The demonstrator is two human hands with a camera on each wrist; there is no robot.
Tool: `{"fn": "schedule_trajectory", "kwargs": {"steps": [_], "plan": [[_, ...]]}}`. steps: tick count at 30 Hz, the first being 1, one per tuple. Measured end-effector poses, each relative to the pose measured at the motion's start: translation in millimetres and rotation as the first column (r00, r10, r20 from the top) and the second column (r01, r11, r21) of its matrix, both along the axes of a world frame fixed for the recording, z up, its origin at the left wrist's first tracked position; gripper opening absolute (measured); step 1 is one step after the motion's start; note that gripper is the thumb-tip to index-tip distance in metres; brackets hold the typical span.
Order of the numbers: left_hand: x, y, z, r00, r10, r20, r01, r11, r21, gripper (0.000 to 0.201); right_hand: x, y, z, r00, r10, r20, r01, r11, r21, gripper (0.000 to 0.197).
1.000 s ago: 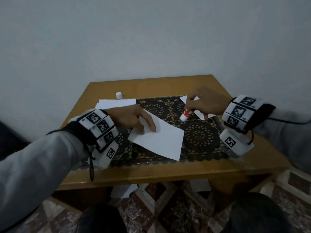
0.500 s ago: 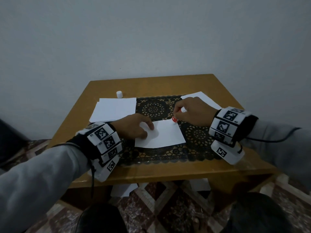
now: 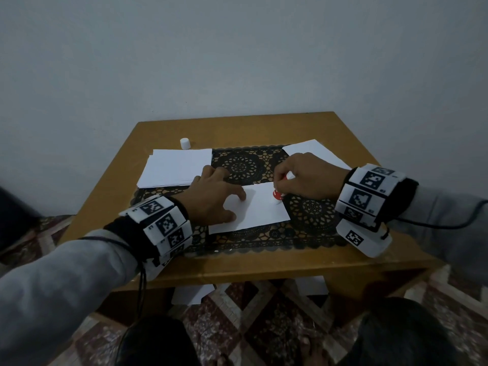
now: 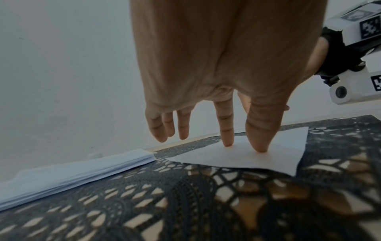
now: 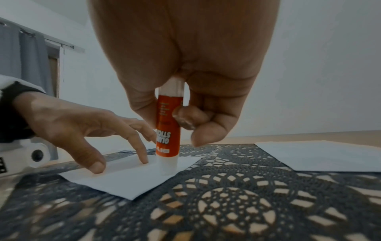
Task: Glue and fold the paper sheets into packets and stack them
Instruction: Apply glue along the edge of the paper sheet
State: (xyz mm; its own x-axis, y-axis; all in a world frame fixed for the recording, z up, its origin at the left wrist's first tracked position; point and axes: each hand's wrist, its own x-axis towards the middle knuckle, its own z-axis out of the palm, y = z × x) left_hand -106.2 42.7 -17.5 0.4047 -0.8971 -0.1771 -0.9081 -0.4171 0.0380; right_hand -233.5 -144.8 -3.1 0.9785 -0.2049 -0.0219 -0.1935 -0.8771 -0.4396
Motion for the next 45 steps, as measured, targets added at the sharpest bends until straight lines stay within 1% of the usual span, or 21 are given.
{"fn": "schedule_trajectory", "kwargs": {"steps": [6, 8, 10, 12, 13, 14, 16, 17, 18, 19, 21, 23, 24, 25, 27, 28, 30, 33, 38, 42, 45], "plan": [[-3.2, 0.5, 2.2, 1.0, -0.024, -0.001, 0.024, 1.0, -0.005, 0.048, -15.4, 11.9, 4.6, 0.995, 0.085, -0.057, -0.085, 0.996, 0.012, 0.016], [-5.2, -0.5, 2.0, 0.999, -0.04, 0.001, 0.04, 0.999, -0.006, 0.048, -20.1, 13.6, 9.0, 0.988, 0.108, -0.108, -0.108, 0.994, 0.005, 0.018], [-6.6, -1.6, 1.4, 0.998, -0.062, -0.033, 0.062, 0.998, -0.003, 0.046, -23.7, 8.7, 21.4, 0.972, 0.128, -0.196, -0.123, 0.992, 0.038, 0.017], [-6.6, -2.4, 2.1, 0.992, -0.085, -0.094, 0.084, 0.996, -0.014, 0.042, -26.6, -5.5, 39.9, 0.955, 0.149, -0.257, -0.119, 0.985, 0.127, 0.016], [-6.5, -2.9, 2.9, 0.989, -0.095, -0.116, 0.093, 0.995, -0.023, 0.041, -27.1, -15.5, 49.3, 0.951, 0.151, -0.271, -0.117, 0.983, 0.139, 0.017], [-6.5, -3.2, 3.9, 0.986, -0.102, -0.129, 0.099, 0.995, -0.029, 0.04, -26.4, -25.4, 57.4, 0.953, 0.135, -0.27, -0.106, 0.987, 0.12, 0.02], [-6.6, -5.1, 5.4, 0.983, -0.111, -0.144, 0.107, 0.994, -0.036, 0.039, -21.9, -42.6, 63.6, 0.976, 0.047, -0.21, -0.028, 0.996, 0.09, 0.019], [-7.1, -6.3, 5.6, 0.983, -0.114, -0.144, 0.11, 0.993, -0.037, 0.039, -17.8, -49.1, 61.3, 0.987, -0.016, -0.162, 0.037, 0.991, 0.131, 0.017], [-7.9, -7.2, 5.7, 0.983, -0.115, -0.141, 0.112, 0.993, -0.032, 0.038, -12.1, -54.2, 56.0, 0.989, -0.092, -0.119, 0.116, 0.97, 0.213, 0.017], [-8.9, -8.0, 5.7, 0.984, -0.119, -0.134, 0.117, 0.993, -0.028, 0.037, -5.2, -56.4, 49.4, 0.982, -0.164, -0.089, 0.184, 0.931, 0.316, 0.017], [-9.4, -8.6, 5.2, 0.984, -0.136, -0.119, 0.133, 0.991, -0.027, 0.036, 11.4, -55.6, 38.0, 0.96, -0.278, -0.047, 0.265, 0.835, 0.481, 0.015], [-8.5, -8.2, 5.0, 0.982, -0.15, -0.118, 0.146, 0.989, -0.035, 0.037, 29.0, -54.4, 30.6, 0.921, -0.39, 0.018, 0.313, 0.765, 0.563, 0.012], [-7.8, -7.8, 4.9, 0.98, -0.153, -0.125, 0.15, 0.988, -0.037, 0.038, 39.4, -55.8, 27.1, 0.893, -0.447, 0.055, 0.347, 0.76, 0.549, 0.014], [-6.9, -7.6, 4.7, 0.978, -0.159, -0.135, 0.155, 0.987, -0.038, 0.039, 50.0, -58.2, 23.3, 0.869, -0.484, 0.098, 0.383, 0.786, 0.485, 0.018], [-5.3, -7.4, 4.1, 0.973, -0.175, -0.148, 0.171, 0.985, -0.039, 0.043, 73.6, -65.2, 13.8, 0.853, -0.487, 0.19, 0.421, 0.856, 0.301, 0.025], [-4.8, -7.3, 4.1, 0.972, -0.183, -0.149, 0.179, 0.983, -0.036, 0.044, 84.9, -69.1, 9.9, 0.854, -0.476, 0.211, 0.431, 0.874, 0.226, 0.028], [-3.2, -7.1, 4.2, 0.968, -0.201, -0.15, 0.198, 0.98, -0.035, 0.046, 103.4, -74.2, 5.7, 0.851, -0.477, 0.219, 0.461, 0.879, 0.124, 0.031], [-0.5, -5.9, 4.0, 0.963, -0.223, -0.154, 0.219, 0.975, -0.045, 0.049, 123.1, -80.1, 3.2, 0.87, -0.466, 0.163, 0.467, 0.883, 0.031, 0.033], [0.5, -3.6, 2.1, 0.958, -0.243, -0.153, 0.236, 0.97, -0.062, 0.05, 138.8, -81.9, -0.7, 0.887, -0.45, 0.1, 0.455, 0.89, -0.033, 0.032], [-0.4, -2.8, 1.1, 0.959, -0.234, -0.162, 0.227, 0.972, -0.062, 0.051, 139.3, -84.4, -1.1, 0.873, -0.481, 0.074, 0.483, 0.875, -0.013, 0.03], [-3.0, -2.0, -0.5, 0.963, -0.224, -0.149, 0.217, 0.974, -0.059, 0.052, 133.5, -85.2, 3.3, 0.868, -0.492, 0.063, 0.493, 0.87, 0.002, 0.038]]}}
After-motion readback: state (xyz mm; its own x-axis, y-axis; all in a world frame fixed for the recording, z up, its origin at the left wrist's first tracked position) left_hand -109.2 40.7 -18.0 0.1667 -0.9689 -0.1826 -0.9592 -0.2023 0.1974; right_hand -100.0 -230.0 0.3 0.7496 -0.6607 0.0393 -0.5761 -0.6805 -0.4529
